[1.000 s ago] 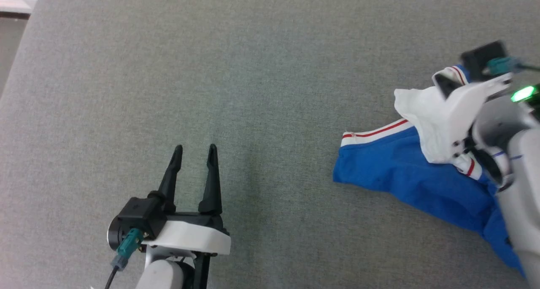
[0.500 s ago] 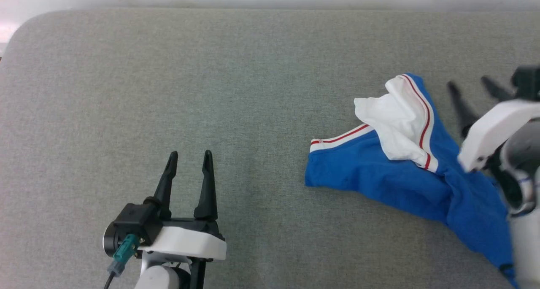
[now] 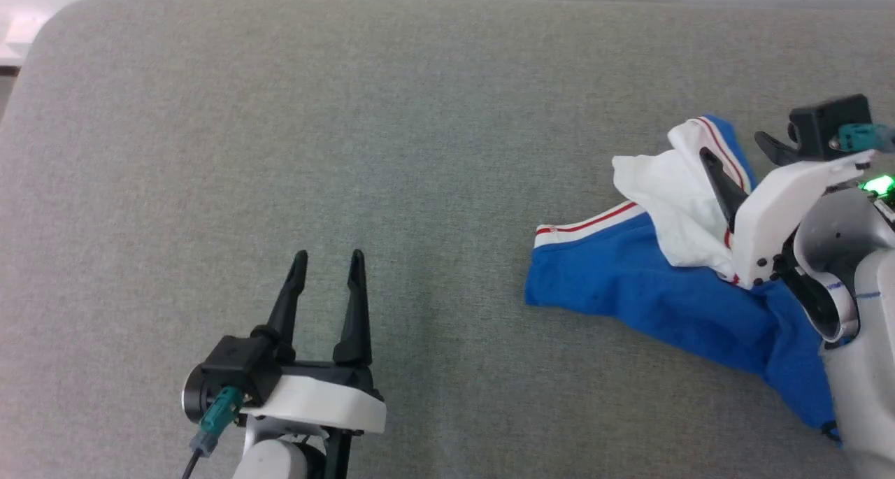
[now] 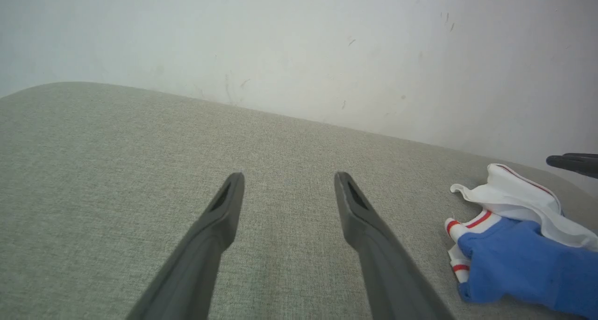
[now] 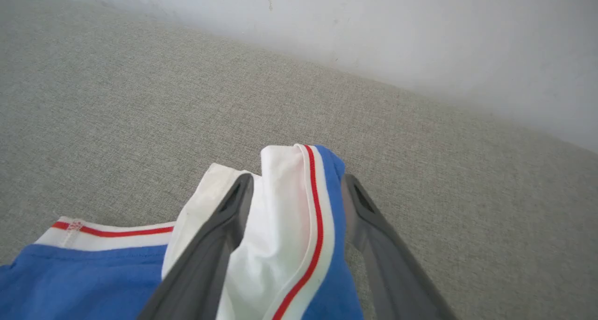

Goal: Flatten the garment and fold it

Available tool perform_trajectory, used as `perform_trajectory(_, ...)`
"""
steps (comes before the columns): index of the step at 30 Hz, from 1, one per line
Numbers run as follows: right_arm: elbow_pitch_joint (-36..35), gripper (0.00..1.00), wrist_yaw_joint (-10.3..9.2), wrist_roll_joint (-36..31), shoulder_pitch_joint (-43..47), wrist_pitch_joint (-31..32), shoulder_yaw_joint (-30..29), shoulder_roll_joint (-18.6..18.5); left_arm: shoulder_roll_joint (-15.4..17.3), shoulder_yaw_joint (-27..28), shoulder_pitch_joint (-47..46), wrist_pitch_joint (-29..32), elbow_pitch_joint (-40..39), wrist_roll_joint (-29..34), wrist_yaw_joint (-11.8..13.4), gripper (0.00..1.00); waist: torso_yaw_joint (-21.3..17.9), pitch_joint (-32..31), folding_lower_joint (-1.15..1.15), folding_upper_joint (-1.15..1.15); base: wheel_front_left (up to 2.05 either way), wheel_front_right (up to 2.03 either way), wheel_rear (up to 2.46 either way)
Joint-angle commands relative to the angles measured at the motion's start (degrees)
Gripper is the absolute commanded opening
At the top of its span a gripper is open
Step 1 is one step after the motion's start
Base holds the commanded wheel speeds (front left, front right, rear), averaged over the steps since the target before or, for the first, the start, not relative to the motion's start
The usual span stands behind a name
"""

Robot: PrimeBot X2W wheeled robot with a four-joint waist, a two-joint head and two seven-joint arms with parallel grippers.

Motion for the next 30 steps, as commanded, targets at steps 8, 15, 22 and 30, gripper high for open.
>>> perform_trajectory(8,7.8,1.0,-0.05,-3.1,-3.5,3.2,2.0,-1.3,-0.1,-1.9,-2.0,-0.3,0.4,-1.5,0.3,1.0,5.0,3.2,0.0,0.0,0.0,0.0,0.0)
perform_trajectory(15,9.0,0.0,-0.05,-3.1,-3.8,2.3,3.1,-1.6,-0.1,-1.6,-1.4,-0.3,0.9,-1.7,0.7,1.0,5.3,2.1,0.0,0.0,0.0,0.0,0.0)
perform_trajectory(22,8.7,0.0,-0.05,-3.2,-3.4,-0.6,2.0,-2.9,-0.1,-0.3,0.1,-0.3,1.7,-1.0,0.1,1.0,2.6,-2.6,0.0,0.0,0.0,0.0,0.0)
perform_trajectory(30,6.1,0.0,-0.05,-1.9,-1.7,-3.5,-3.8,-2.2,-0.1,0.8,2.1,-0.3,1.7,0.1,-0.5,1.0,-0.2,-5.8,0.0,0.0,0.0,0.0,0.0)
